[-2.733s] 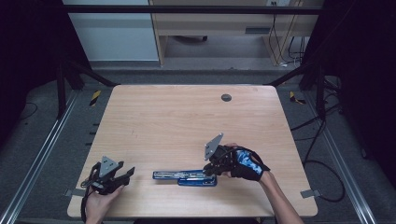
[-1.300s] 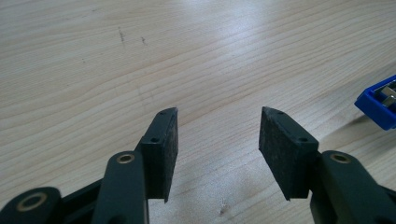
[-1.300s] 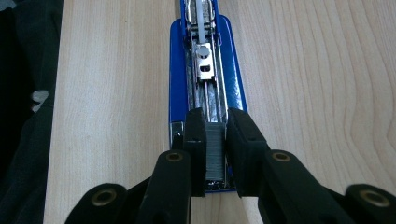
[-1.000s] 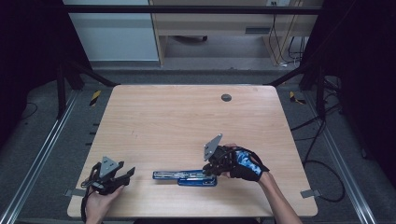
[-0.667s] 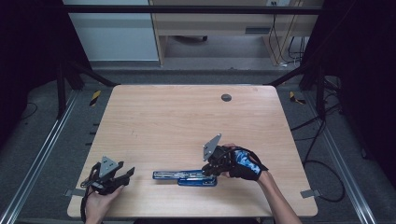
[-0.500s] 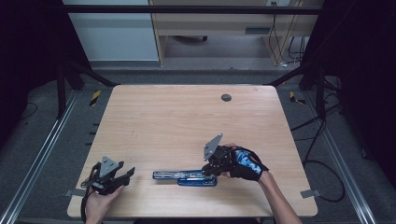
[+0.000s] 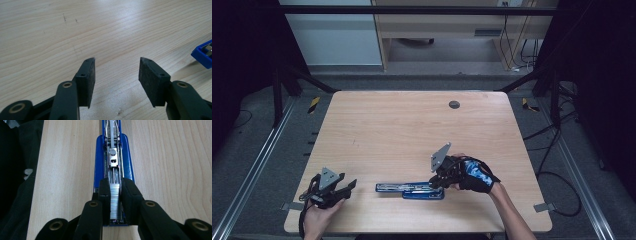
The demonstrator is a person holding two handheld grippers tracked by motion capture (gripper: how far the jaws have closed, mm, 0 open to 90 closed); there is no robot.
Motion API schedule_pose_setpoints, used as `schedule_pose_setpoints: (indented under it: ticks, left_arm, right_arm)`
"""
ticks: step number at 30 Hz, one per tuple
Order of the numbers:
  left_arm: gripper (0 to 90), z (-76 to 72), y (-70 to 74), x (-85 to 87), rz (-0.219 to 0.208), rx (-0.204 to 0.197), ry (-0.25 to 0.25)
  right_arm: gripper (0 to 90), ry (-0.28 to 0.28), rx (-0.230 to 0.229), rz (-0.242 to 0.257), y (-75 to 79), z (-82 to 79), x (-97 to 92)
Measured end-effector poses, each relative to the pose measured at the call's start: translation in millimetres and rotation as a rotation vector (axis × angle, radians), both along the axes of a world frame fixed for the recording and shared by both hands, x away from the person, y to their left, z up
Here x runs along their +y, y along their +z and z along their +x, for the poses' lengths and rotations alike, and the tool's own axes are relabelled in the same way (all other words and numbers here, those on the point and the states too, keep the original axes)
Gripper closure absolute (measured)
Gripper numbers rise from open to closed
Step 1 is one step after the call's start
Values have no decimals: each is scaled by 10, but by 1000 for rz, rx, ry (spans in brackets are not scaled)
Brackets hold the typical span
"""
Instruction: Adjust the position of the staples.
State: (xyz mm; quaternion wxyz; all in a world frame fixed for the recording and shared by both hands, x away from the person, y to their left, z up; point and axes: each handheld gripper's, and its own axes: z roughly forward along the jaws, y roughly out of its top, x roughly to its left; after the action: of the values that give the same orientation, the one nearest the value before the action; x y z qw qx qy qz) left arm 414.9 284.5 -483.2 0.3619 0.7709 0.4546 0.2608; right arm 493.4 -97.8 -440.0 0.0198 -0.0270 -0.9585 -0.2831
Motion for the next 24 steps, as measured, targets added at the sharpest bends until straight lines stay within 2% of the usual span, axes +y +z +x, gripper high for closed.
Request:
schedule_pose_setpoints:
  ticks: [13, 24]
  left_arm:
    - [476, -4, -18, 3, 2, 7, 16]
    - [475, -2, -16, -21, 5, 8, 6]
  right_arm:
    - [784, 25, 15, 16, -49, 47, -5]
    - [759, -15, -5, -4, -57, 9, -66]
